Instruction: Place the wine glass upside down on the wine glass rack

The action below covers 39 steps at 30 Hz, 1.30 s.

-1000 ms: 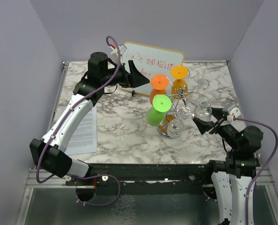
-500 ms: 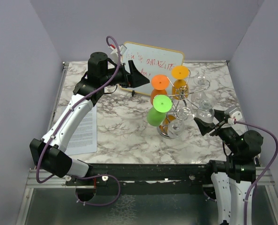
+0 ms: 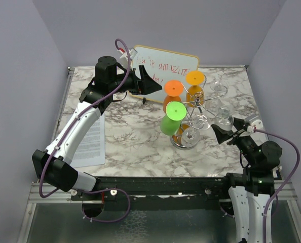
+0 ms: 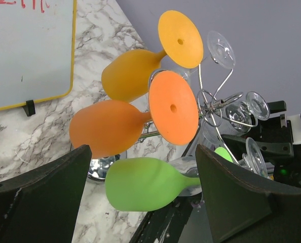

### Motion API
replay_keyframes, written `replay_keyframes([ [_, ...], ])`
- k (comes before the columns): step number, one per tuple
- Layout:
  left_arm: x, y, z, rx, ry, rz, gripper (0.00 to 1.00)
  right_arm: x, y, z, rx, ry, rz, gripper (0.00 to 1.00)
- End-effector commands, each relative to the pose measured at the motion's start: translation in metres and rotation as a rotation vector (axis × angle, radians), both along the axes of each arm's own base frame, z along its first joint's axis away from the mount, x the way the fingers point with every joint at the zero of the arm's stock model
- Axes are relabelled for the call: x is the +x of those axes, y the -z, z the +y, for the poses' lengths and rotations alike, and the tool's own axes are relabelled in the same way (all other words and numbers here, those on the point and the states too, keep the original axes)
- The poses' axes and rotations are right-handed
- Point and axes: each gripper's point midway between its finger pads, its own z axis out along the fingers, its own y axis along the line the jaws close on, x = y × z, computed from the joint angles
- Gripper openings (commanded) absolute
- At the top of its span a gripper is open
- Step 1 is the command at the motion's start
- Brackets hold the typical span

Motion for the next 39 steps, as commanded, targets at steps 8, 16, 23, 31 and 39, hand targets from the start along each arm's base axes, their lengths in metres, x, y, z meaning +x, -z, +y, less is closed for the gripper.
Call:
replay_keyframes([
  [8, 0.003, -0.007, 0.002, -0.002, -0.005, -0.033, 0.85, 0.013, -0.009, 0.005, -0.029, -0.049, 0.008, 0.19],
  [16, 0.003, -0.007, 0.003, 0.002, -0.006, -0.036, 0.85, 0.015, 0.002, 0.01, 0.019, -0.076, 0.075, 0.62],
  [23, 0.003, -0.007, 0.003, 0.006, -0.007, -0.044, 0.85, 0.011, 0.0, 0.007, 0.014, -0.055, 0.055, 0.91],
  [31, 0.003, -0.007, 0.004, 0.012, -0.009, -0.049, 0.85, 0.004, 0.001, 0.004, -0.011, -0.036, 0.064, 0.98],
  [39, 0.011, -0.004, 0.012, 0.059, -0.061, -0.06, 0.86, -0.015, -0.002, -0.016, 0.021, 0.112, 0.088, 0.98],
])
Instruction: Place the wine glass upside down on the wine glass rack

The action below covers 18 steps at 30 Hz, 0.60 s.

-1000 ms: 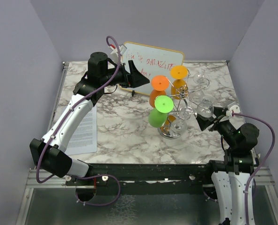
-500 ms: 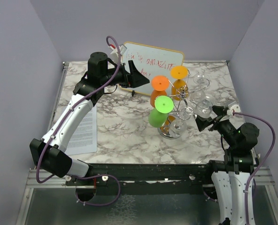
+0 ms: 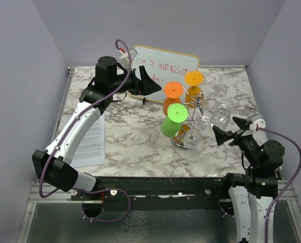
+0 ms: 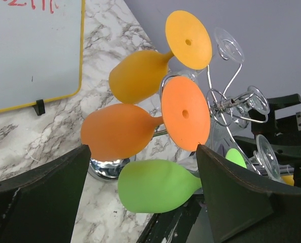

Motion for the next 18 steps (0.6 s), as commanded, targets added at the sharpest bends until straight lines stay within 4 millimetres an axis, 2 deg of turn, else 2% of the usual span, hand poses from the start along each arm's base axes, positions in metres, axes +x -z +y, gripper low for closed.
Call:
replay_keyframes([
  [1, 0.011, -0.006, 0.011, 0.042, -0.067, -0.043, 0.87, -0.018, -0.01, -0.016, 0.021, 0.116, -0.019, 0.98],
  [4, 0.014, -0.006, 0.013, 0.054, -0.08, -0.044, 0.87, -0.033, -0.031, -0.014, 0.067, 0.124, -0.101, 0.99],
  [12, 0.02, -0.008, 0.022, 0.084, -0.129, -0.057, 0.88, -0.054, -0.063, -0.009, 0.027, 0.101, -0.14, 0.99],
  [15, 0.021, -0.009, 0.027, 0.101, -0.154, -0.069, 0.88, -0.066, -0.09, -0.012, 0.034, 0.126, -0.213, 0.98],
  [18, 0.019, -0.014, 0.035, 0.115, -0.191, -0.093, 0.88, -0.076, -0.129, -0.024, 0.119, 0.209, -0.297, 0.98],
])
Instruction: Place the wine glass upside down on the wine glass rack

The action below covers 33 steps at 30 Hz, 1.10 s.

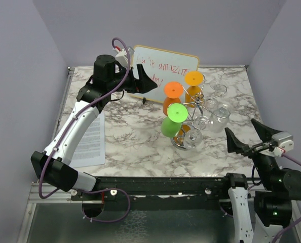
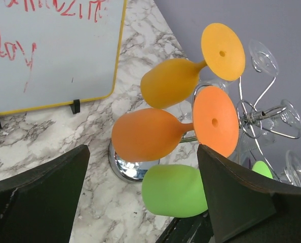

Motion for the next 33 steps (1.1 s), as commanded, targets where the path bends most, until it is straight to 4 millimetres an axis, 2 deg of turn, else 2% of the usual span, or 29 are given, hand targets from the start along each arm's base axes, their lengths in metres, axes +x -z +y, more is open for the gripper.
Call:
replay_keyframes([
  [1, -0.001, -0.021, 0.02, 0.034, -0.09, -0.087, 0.89, -0.014, -0.052, -0.022, 0.127, 0.129, -0.094, 0.97],
  [3, -0.007, -0.031, 0.03, 0.046, -0.116, -0.141, 0.9, -0.012, -0.067, -0.043, 0.211, 0.243, -0.058, 0.95],
  [5, -0.014, -0.039, 0.041, 0.071, -0.152, -0.196, 0.92, -0.004, -0.072, -0.068, 0.291, 0.383, 0.021, 0.94],
  [7, -0.02, -0.044, 0.057, 0.098, -0.211, -0.24, 0.93, 0.012, -0.069, -0.091, 0.34, 0.515, 0.11, 0.93],
  [9, -0.027, -0.046, 0.073, 0.124, -0.276, -0.268, 0.95, 0.019, -0.069, -0.108, 0.354, 0.611, 0.152, 0.91],
  [15, -0.056, -0.044, 0.121, 0.168, -0.46, -0.289, 0.99, 0.016, -0.068, -0.149, 0.415, 0.866, 0.171, 0.91],
  [22, -0.092, -0.034, 0.171, 0.259, -0.626, -0.271, 0.99, 0.022, -0.053, -0.154, 0.397, 0.909, 0.217, 0.91],
  [28, -0.116, -0.064, 0.196, 0.281, -0.682, -0.375, 0.99, 0.029, -0.04, -0.157, 0.371, 0.926, 0.235, 0.93],
  [33, -0.122, -0.068, 0.207, 0.299, -0.724, -0.393, 0.99, 0.033, -0.033, -0.156, 0.365, 0.92, 0.253, 0.94],
])
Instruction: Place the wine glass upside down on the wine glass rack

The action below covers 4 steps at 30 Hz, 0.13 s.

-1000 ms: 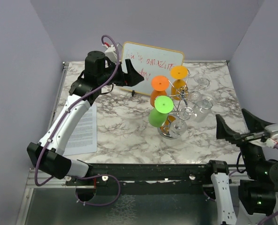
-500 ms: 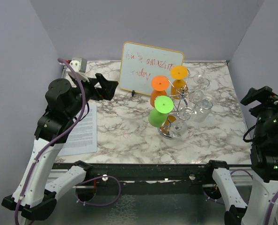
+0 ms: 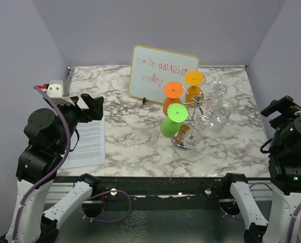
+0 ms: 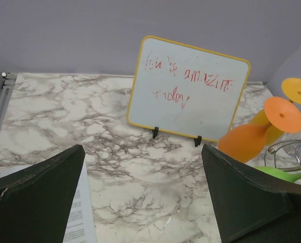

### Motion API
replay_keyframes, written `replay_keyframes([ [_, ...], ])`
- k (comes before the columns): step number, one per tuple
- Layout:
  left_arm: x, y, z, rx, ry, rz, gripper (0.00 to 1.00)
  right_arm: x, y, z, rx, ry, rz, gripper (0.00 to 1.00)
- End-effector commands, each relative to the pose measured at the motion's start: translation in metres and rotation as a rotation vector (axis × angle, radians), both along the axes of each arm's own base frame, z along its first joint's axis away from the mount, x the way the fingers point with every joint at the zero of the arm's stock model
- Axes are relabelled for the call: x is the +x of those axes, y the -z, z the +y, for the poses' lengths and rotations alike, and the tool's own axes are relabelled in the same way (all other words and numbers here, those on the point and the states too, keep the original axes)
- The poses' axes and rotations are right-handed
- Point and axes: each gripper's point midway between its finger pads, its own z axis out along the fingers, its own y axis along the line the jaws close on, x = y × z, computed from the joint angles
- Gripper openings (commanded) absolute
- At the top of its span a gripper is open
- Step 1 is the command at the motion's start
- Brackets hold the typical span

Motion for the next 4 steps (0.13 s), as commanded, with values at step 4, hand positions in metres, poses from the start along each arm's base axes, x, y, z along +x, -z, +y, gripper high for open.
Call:
replay_keyframes([
  [4, -0.0047, 0.0028, 0.0233, 0.039, -0.103, 0.002, 0.99, 0.0022, 0.007, -0.002, -0.005, 0.011, 0.02, 0.94],
])
